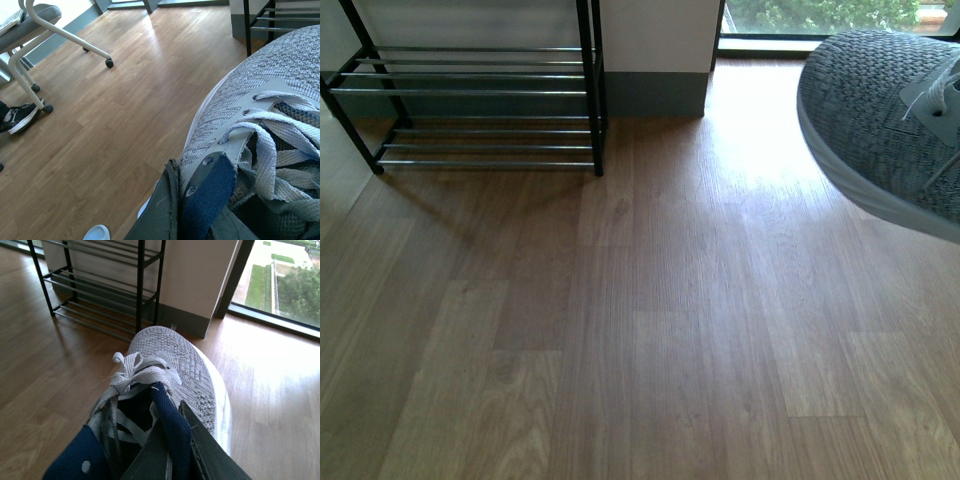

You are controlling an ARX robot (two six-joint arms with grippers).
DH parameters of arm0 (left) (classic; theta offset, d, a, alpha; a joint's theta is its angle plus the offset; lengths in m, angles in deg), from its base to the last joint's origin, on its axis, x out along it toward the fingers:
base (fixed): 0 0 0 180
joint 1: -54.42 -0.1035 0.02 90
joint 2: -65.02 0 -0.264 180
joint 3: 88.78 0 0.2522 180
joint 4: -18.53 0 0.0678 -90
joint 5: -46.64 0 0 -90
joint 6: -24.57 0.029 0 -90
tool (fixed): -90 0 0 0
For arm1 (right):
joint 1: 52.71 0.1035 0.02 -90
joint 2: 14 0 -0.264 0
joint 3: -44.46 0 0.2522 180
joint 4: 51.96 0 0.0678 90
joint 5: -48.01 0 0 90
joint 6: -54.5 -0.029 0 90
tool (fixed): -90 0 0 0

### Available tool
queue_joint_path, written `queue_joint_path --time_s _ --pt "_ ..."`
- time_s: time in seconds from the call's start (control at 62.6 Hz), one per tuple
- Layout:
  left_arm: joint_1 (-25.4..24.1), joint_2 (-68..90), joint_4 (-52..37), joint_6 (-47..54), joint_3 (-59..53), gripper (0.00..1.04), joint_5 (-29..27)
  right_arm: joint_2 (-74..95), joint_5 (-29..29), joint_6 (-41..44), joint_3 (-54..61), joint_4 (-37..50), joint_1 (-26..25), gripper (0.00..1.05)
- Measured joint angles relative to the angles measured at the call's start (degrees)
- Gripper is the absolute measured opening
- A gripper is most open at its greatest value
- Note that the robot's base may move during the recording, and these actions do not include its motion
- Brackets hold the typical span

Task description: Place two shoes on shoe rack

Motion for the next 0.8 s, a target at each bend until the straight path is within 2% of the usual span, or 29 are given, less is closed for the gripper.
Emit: queue_joint_path --time_s 0.799 --pt "-0.04 0.0 0.0 0.02 0.0 0.01 0.15 0.02 0.04 0.0 0.0 0.0 -0.07 0.01"
